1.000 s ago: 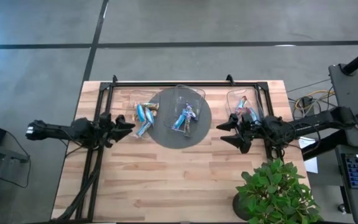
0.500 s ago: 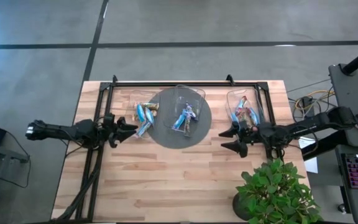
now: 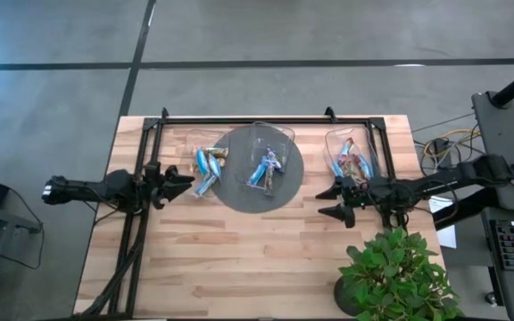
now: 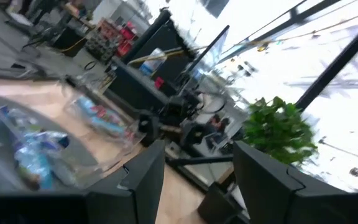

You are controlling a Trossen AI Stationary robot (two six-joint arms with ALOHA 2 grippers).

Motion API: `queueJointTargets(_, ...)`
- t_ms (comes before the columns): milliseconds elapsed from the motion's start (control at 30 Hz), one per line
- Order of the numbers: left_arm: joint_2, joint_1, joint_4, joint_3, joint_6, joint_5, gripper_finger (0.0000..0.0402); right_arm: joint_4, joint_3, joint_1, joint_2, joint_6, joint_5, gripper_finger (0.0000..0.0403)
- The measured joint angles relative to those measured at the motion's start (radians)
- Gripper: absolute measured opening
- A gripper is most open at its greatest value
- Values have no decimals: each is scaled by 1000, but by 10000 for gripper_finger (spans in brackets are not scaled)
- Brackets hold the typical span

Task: Pick and place Granola Bars by type
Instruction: Return to Home Position

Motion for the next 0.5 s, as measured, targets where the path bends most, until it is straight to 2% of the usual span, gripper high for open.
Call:
queueJointTargets(400,-24,16,-26,-1,0,0,172,-68,-3,-1,-206,8,13,309)
queueJointTargets(500,-24,16,-41,-1,0,0,172,-137,-2,-1,-262,4,11,307)
